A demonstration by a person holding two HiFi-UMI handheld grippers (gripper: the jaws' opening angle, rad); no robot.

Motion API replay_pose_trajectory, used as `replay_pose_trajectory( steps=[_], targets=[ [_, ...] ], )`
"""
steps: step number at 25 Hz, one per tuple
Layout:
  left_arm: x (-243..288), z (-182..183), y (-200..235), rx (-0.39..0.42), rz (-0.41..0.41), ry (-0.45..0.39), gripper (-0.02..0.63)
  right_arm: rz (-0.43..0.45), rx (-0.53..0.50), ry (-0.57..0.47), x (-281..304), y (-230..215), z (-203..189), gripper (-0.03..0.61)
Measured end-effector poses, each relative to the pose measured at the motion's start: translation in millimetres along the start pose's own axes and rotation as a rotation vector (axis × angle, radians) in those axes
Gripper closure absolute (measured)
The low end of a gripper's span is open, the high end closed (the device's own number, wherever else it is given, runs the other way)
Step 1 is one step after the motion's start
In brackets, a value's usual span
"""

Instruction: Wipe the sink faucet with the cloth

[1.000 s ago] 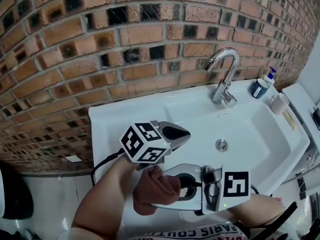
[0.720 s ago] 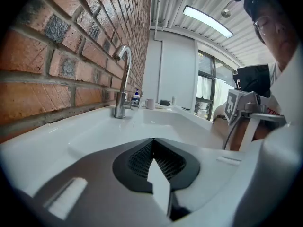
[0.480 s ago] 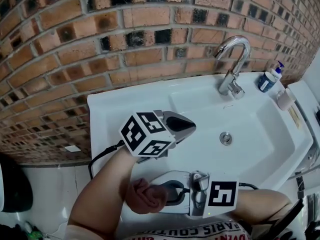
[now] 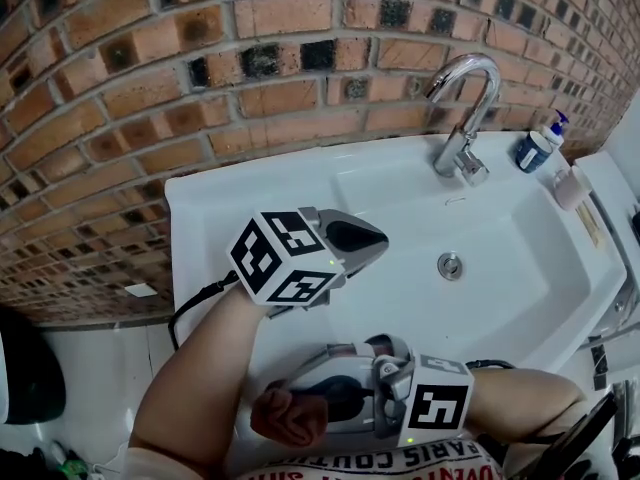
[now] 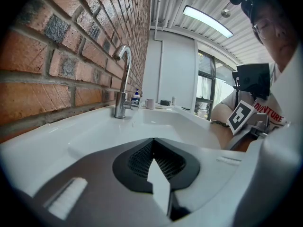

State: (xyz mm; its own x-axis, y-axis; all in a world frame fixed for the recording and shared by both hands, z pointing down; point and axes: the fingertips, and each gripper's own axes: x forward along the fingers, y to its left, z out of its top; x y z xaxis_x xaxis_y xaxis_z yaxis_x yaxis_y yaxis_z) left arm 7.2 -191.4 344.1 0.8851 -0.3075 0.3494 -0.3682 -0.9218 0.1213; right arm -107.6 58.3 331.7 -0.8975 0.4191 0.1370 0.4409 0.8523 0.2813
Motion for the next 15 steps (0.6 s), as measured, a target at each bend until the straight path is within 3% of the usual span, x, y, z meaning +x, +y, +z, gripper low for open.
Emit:
replay_pose_trajectory(
  steps=[9, 13, 15],
  targets=[
    [0, 0, 1, 0.004, 0.0, 0.002, 0.609, 0.018, -0.015, 0.017, 2, 2, -3, 0.488],
    [0, -1, 1, 0.001, 0.0, 0.0, 0.608, -0.017, 0.105, 0.019, -8, -12, -8, 0.488],
    [0, -1, 1, 0.0, 0.002, -0.003, 0.609, -0.116, 0.184, 0.018, -31, -35, -8, 0.489]
  ],
)
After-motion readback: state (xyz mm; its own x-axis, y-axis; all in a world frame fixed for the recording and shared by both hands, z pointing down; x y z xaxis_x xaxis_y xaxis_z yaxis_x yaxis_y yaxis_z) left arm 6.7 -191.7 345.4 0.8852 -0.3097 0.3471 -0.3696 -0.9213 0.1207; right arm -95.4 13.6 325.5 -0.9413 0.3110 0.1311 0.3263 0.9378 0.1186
